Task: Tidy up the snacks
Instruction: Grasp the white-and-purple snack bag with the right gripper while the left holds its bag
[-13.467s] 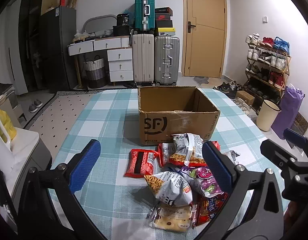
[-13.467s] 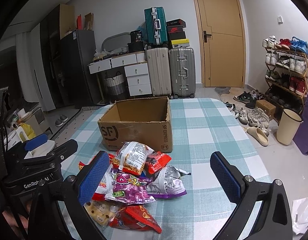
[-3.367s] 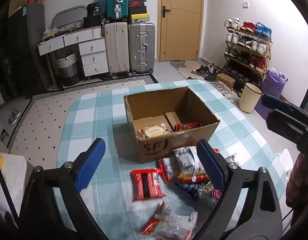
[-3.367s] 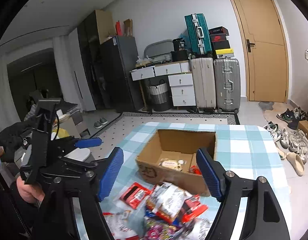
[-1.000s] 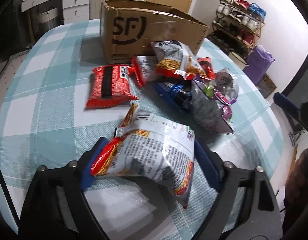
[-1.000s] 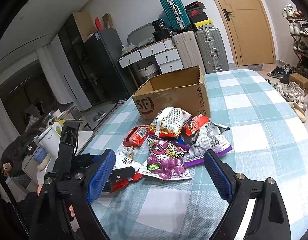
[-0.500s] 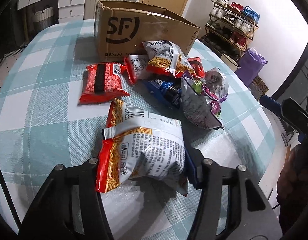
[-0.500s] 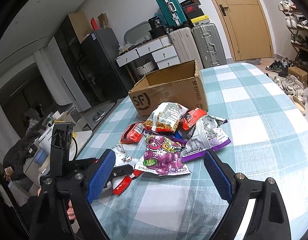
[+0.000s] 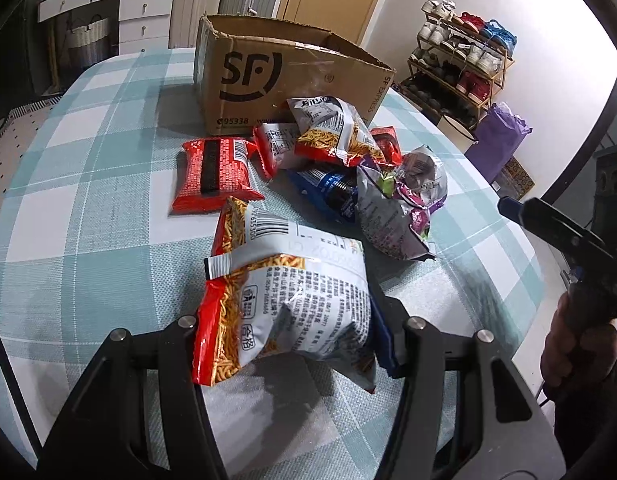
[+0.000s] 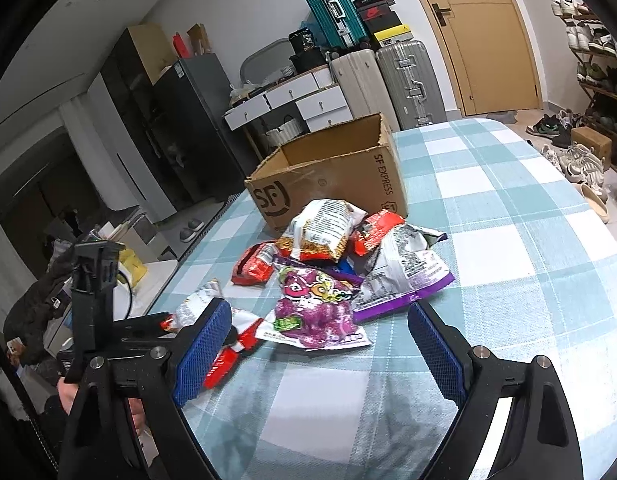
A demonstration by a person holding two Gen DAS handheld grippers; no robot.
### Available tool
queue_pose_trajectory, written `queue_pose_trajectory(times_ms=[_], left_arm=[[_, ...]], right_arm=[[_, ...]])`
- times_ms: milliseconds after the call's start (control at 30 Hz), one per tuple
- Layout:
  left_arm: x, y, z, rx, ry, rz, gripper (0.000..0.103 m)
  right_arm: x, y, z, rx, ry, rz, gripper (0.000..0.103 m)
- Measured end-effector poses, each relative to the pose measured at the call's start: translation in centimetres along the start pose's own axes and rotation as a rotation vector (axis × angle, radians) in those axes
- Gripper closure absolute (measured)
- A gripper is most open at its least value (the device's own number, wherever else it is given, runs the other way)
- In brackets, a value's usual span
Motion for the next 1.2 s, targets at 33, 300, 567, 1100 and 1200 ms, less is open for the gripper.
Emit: queue_pose_trajectory(times_ms=[33, 300, 567, 1100, 1200], left_arm=[[0.0, 0.0, 0.0, -0.001, 0.001, 0.000, 0.049], [0.6, 0.1, 0.5, -0.011, -0.010, 0.011, 0.049], [0.9, 0.0, 1.1, -0.015, -0.013, 0.011, 0.049], [0.7, -0.6, 0.8, -0.005, -0.013, -0.005, 0.049], [0.9, -0.5, 0.5, 0.003, -0.015, 0.000, 0.049]], right_arm=[[-0.2, -0.1, -0.1, 0.002, 0.003, -0.002, 0.012], [-2.7, -0.9, -1.4, 0.032, 0.058, -0.034, 0.012], [-5.6, -2.2, -3.7, 0.078, 0.094, -0.063, 0.012], [-8.0, -3.7, -8.3, 0.163, 0.115, -0.078, 0.012], [-8.1, -4.0, -9.0, 0.171, 0.115, -0.077, 0.012]])
Point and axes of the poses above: each gripper's, at about its wrist camera, not at the fingertips, and z roughly against the way its jaws point, x to its left, y to its underside, the point moved 9 cm from there along -z, roughly the way its jaws point, and after that the axes turned 13 degrees about x, right-handed, at the moved point
